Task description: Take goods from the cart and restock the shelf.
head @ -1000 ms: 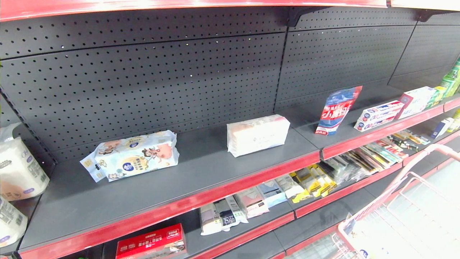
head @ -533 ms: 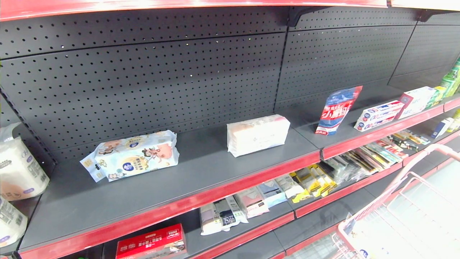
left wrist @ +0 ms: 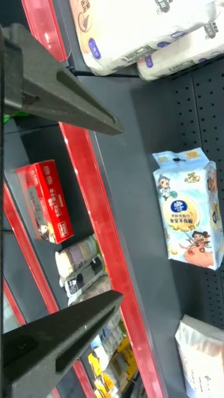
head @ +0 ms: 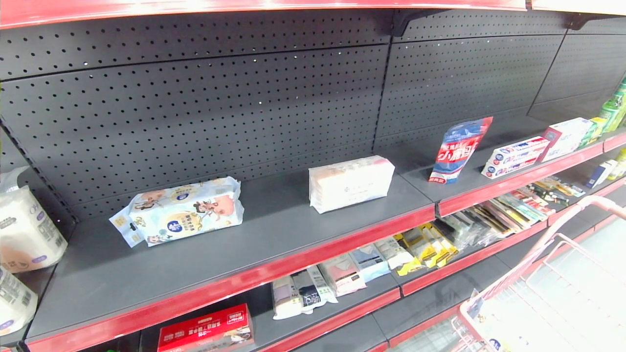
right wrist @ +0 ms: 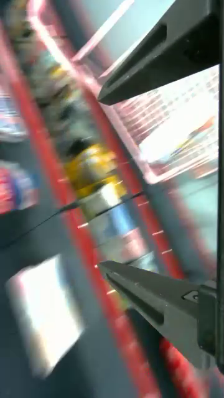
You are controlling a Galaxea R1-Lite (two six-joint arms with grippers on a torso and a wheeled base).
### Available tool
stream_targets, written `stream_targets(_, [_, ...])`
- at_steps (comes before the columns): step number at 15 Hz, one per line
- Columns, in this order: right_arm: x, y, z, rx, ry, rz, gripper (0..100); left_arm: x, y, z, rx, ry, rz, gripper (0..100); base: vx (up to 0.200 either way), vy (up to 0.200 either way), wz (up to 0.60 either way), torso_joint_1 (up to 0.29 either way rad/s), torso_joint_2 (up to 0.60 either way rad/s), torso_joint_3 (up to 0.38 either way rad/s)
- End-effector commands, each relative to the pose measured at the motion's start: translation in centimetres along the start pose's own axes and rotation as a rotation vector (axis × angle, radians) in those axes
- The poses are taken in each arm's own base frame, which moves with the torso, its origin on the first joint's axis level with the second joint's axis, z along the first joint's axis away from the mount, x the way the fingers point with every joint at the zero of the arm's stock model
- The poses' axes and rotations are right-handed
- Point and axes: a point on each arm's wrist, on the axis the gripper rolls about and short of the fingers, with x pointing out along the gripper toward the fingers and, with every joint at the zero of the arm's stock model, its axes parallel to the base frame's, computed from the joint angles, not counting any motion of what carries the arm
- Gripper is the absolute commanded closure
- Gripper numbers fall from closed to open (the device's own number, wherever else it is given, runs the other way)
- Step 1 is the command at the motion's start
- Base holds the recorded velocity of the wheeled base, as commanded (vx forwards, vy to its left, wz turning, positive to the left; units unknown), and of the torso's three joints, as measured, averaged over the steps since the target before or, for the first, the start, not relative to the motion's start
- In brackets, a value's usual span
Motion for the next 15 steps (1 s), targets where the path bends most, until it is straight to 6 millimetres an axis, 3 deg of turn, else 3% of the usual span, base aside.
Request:
stream_targets(1, [15.7, -9.4, -2.4, -0.086, 0.592, -0.122, 0, 0.0, 0.0, 0.0, 0.000, 0.001, 0.001, 0, 0.000, 0.000, 0.00, 0.000, 0.00, 0.000])
stream_targets(3, [16.9, -13.2, -6.4, -0.173, 0.681, -0.019, 0, 0.0, 0.0, 0.0, 0.000, 0.001, -0.001, 0, 0.000, 0.000, 0.00, 0.000, 0.00, 0.000])
stream_targets(4, [17.2, -15.5, -9.7, -0.256, 0.725, 0.018, 0, 0.0, 0.0, 0.0, 0.000, 0.001, -0.001, 0, 0.000, 0.000, 0.00, 0.000, 0.00, 0.000])
stream_targets(7, [18.9, -18.0, -15.7, -0.282, 0.718, 0.118, 0, 0.0, 0.0, 0.0, 0.000, 0.001, -0.001, 0, 0.000, 0.000, 0.00, 0.000, 0.00, 0.000])
stream_targets(9, [18.5, -18.2, -17.1, -0.308, 0.733, 0.154, 0, 0.0, 0.0, 0.0, 0.000, 0.001, -0.001, 0, 0.000, 0.000, 0.00, 0.000, 0.00, 0.000])
stream_targets(13, [17.0, -16.6, -19.2, -0.295, 0.753, 0.267, 0, 0.0, 0.0, 0.0, 0.000, 0.001, 0.001, 0, 0.000, 0.000, 0.00, 0.000, 0.00, 0.000])
stream_targets(15, [16.9, -17.2, -20.3, -0.286, 0.771, 0.279, 0, 0.0, 0.0, 0.0, 0.000, 0.001, 0.001, 0, 0.000, 0.000, 0.00, 0.000, 0.00, 0.000])
